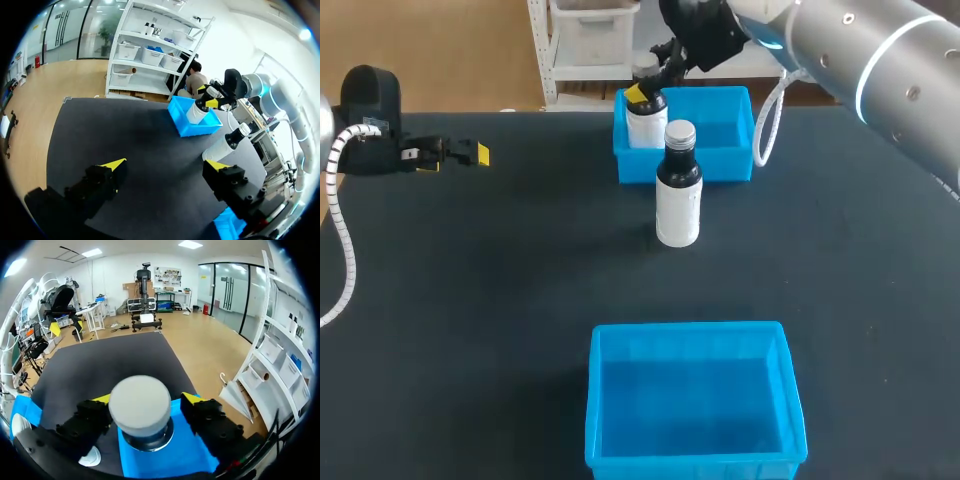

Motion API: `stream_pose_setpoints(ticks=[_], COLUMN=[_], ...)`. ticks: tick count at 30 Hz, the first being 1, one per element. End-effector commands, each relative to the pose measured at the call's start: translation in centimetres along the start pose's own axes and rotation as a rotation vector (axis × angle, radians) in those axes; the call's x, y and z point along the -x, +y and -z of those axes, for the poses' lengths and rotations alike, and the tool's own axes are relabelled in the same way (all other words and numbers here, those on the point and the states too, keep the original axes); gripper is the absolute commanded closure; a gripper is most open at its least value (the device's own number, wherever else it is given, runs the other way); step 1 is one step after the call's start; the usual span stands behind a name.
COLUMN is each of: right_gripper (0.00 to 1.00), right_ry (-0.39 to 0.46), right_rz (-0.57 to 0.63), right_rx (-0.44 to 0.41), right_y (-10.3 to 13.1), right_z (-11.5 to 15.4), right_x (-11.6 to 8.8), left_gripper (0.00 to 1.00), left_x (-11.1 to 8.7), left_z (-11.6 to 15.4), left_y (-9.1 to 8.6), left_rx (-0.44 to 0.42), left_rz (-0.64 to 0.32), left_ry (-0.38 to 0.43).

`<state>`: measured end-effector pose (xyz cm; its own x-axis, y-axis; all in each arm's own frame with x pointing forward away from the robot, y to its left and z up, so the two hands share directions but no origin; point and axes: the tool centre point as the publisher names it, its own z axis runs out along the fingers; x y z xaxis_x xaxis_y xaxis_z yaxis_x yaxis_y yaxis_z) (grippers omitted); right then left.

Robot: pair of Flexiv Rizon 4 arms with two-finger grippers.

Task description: Pick up the bottle, and place it in the far bin if it is heavy, or in the near bin if it is light.

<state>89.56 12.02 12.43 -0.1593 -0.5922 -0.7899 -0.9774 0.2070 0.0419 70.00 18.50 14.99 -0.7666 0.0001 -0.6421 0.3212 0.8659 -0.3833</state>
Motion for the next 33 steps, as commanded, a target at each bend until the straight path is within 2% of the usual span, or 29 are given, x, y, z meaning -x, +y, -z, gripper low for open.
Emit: stream_pose_setpoints(ticks=[1, 8, 15, 33], right_gripper=[0.0, 0.0, 0.0, 0.0], right_ry=[0.006, 0.005, 0.002, 0.003], right_rz=[-0.001, -0.007, -0.005, -0.001], right_rx=[0.145, 0.131, 0.116, 0.065], right_y=[-1.1, -1.6, -2.0, -2.8], right_z=[-0.3, 0.4, 2.1, 7.5], right_x=[0.4, 0.5, 0.4, -1.8], left_gripper=[0.0, 0.0, 0.0, 0.0], left_x=[0.0, 0.0, 0.0, 0.0], left_z=[0.0, 0.0, 0.0, 0.0], left_y=[0.0, 0.0, 0.0, 0.0], left_rx=[0.0, 0.0, 0.0, 0.0], left_rz=[0.0, 0.0, 0.0, 0.0], left_ry=[0.0, 0.0, 0.0, 0.0])
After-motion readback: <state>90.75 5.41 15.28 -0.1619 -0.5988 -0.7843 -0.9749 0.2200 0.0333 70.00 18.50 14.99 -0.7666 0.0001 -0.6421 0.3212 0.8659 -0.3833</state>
